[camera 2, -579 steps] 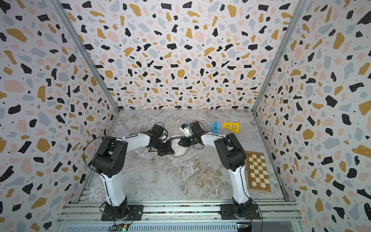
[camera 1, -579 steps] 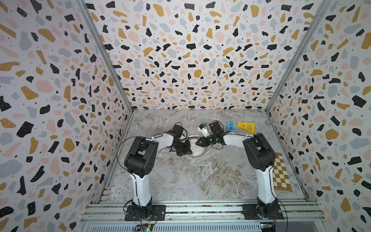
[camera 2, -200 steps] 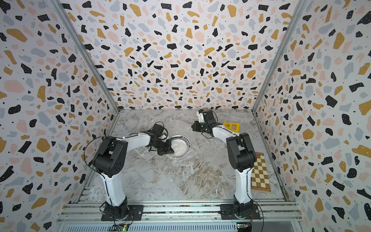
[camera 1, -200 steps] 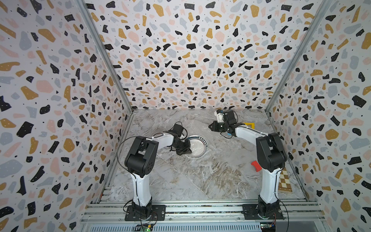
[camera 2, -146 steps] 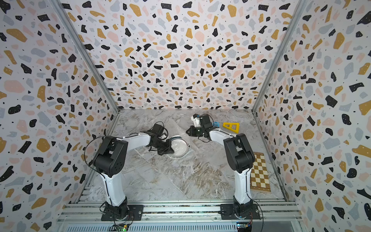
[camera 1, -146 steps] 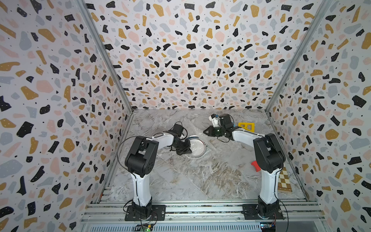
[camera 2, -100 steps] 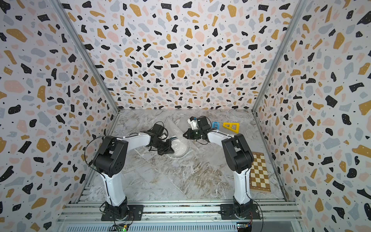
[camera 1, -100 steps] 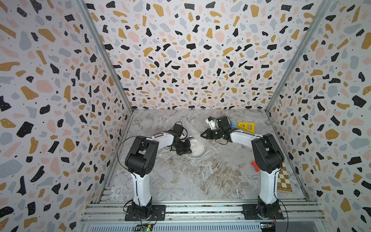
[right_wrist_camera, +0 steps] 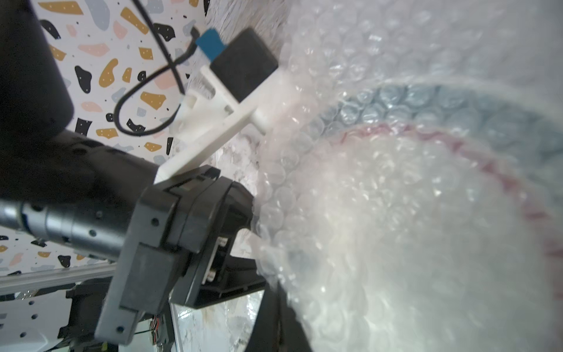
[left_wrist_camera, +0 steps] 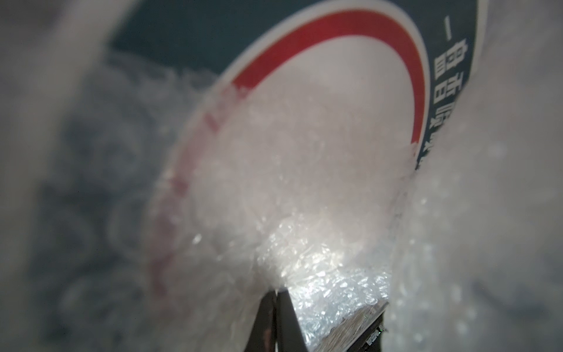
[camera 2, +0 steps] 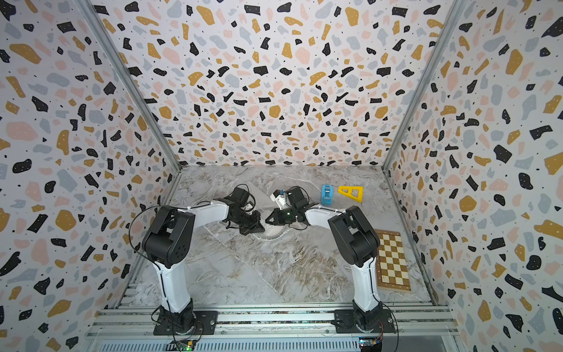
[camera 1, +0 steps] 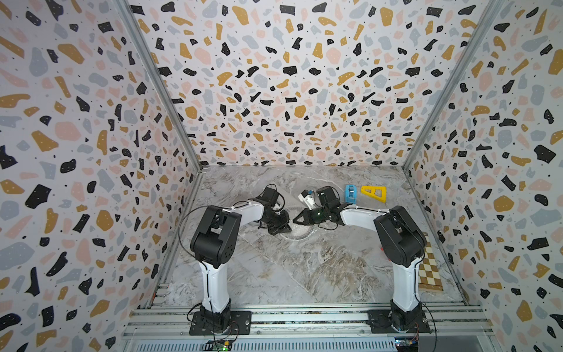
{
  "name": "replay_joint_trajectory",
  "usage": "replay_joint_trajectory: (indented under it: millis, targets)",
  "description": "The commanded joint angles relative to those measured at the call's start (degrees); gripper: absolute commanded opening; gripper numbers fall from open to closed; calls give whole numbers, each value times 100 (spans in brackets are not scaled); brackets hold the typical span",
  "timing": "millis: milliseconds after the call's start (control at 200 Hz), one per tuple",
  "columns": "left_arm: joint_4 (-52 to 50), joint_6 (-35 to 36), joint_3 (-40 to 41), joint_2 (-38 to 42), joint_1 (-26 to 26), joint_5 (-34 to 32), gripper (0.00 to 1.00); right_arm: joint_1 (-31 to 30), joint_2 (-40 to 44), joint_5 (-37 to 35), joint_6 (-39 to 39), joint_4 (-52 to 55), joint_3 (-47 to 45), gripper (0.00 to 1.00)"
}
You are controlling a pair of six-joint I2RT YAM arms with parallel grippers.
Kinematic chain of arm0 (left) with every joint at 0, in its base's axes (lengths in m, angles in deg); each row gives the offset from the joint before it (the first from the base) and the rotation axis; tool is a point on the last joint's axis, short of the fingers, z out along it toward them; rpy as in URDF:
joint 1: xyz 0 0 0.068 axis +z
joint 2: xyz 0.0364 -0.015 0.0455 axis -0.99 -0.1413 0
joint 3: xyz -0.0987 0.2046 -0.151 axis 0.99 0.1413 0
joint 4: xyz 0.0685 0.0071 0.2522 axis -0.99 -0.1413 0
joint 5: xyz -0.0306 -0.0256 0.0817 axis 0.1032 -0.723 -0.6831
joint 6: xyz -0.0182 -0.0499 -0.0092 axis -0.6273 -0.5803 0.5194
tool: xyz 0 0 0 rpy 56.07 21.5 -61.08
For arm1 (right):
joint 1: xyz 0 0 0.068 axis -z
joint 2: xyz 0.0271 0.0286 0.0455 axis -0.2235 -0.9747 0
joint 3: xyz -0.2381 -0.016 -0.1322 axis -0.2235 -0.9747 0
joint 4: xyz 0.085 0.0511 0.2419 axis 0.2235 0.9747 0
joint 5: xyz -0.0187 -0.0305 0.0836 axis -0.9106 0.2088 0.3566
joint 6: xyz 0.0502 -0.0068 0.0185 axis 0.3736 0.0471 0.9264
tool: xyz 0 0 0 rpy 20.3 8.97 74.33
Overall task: Wrap dinner plates in bubble wrap
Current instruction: Wrap the plate in the bubble wrap.
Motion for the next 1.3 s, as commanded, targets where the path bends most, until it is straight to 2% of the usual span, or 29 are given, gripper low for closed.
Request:
replay_joint_trajectory:
  millis: [0, 55, 205, 300, 380, 486, 661, 801, 1016, 1171, 1297]
  targets:
    - [-61, 4, -26, -232, 24, -305, 3, -1, 184, 287, 6, -132, -64, 0]
    - [-65, 10, -24, -241, 24, -302, 3, 5, 254, 460, -141, -25, -48, 0]
    - [-51, -5, -45, -281, 21, -270, 4, 2, 617, 719, -736, 486, -16, 15]
    - [-44, -13, -68, -310, 24, -248, 4, 7, 779, 840, -1126, 837, 2, 35]
    - [-36, -22, -70, -311, 22, -239, 4, 32, 901, 1002, -1318, 928, -17, 45]
    - [-39, -26, -56, -311, 22, -231, 4, 198, 1044, 1190, -1168, 680, -131, 48]
    - [-41, -21, -41, -311, 20, -232, 4, 732, 1165, 1045, -505, 186, -197, 48]
    - [-31, -21, -61, -303, 25, -221, 4, 1318, 1276, 199, -316, -154, -263, 49]
    - [-57, -22, -115, -314, 24, -195, 4, 1742, 958, -1709, -1035, 81, -99, 68]
    - [-90, -21, -121, -315, 24, -198, 4, 1763, 452, -2248, -1183, 228, 229, 75]
    - [-79, -37, -106, -286, 20, -187, 4, 1791, 7, -2562, -869, 505, 618, 79]
